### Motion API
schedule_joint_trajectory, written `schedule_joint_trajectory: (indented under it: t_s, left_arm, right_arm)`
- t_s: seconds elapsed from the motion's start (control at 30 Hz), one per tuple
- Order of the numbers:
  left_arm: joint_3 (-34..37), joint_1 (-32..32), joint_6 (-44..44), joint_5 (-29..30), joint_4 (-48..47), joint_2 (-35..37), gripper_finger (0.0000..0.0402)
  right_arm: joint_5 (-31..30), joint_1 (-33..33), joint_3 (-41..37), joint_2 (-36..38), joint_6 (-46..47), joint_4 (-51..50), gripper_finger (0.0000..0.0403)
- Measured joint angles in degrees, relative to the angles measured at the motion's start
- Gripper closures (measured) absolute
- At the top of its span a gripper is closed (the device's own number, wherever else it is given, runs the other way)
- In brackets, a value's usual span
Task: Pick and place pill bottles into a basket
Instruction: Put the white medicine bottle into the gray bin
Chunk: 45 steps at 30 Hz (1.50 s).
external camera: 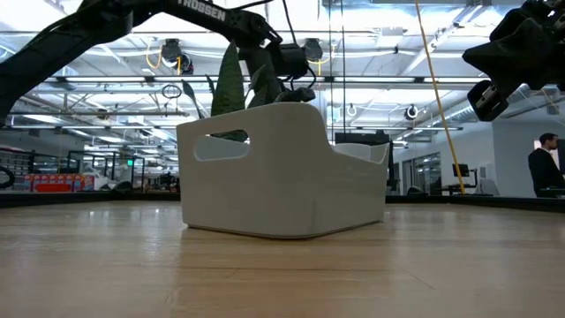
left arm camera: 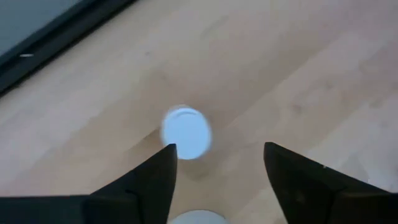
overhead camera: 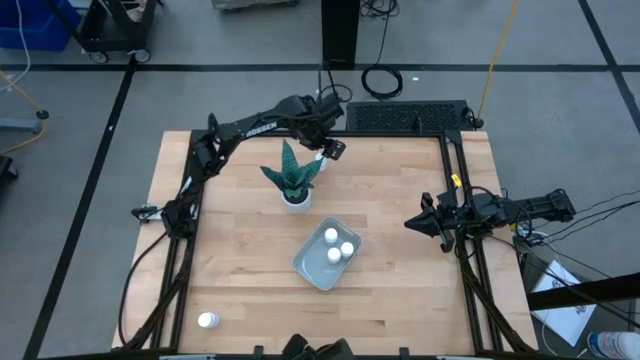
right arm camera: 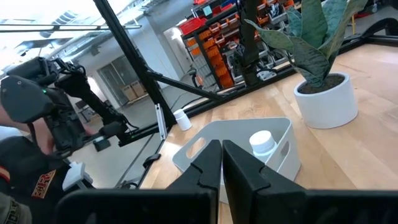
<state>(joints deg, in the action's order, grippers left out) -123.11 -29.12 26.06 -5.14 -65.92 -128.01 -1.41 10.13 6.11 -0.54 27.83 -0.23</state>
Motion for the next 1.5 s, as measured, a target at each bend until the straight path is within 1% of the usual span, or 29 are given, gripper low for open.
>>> schedule_joint_trajectory:
  t_s: [0.2, 0.33, 0.57, 0.67, 0.77, 0.87, 1.13, 1.33, 1.5]
  left_arm:
    - [0.0, -1.34, 0.06, 0.8, -2.35, -0.09, 0.0098]
    - [0.0, -0.74, -0.53, 0.72, -1.96, -1.2, 0.0082]
    - [0.02, 0.09, -1.81, 0.68, -2.83, -3.19, 0.0094]
    - [0.02, 0.01, -2.92, 2.82, -2.95, -3.07, 0.0095]
    - [0.02, -0.04, -3.52, 3.71, -3.05, -3.08, 0.0088]
    - [0.02, -0.01, -3.78, 3.69, -2.99, -3.08, 0.0085]
    - [0.02, -0.02, -3.66, 3.12, -3.35, -5.35, 0.0095]
    - [0.02, 0.12, -4.78, 3.44, -2.78, -5.35, 0.0092]
    - [0.02, 0.1, -4.78, 3.5, -1.22, -5.35, 0.0098]
  right_arm:
    - [0.0, 0.0, 0.0, 0.0, 0.0, 0.01, 0.0394]
    - [0.0, 0.0, 0.0, 0.0, 0.0, 0.0, 0.0394]
    - [0.0, 0.0, 0.0, 0.0, 0.0, 0.0, 0.0394]
    - [0.0, 0.0, 0.0, 0.0, 0.0, 0.0, 0.0394]
    - [0.0, 0.0, 0.0, 0.0, 0.0, 0.0, 0.0394]
    - [-0.02, 0.0, 0.0, 0.0, 0.0, 0.01, 0.0394]
    - [0.0, 0.0, 0.0, 0.0, 0.0, 0.0, 0.0394]
    - [0.0, 0.0, 0.0, -0.02, 0.0, -0.02, 0.0394]
    - [-0.01, -0.01, 0.0, -0.02, 0.0, 0.02, 0.0394]
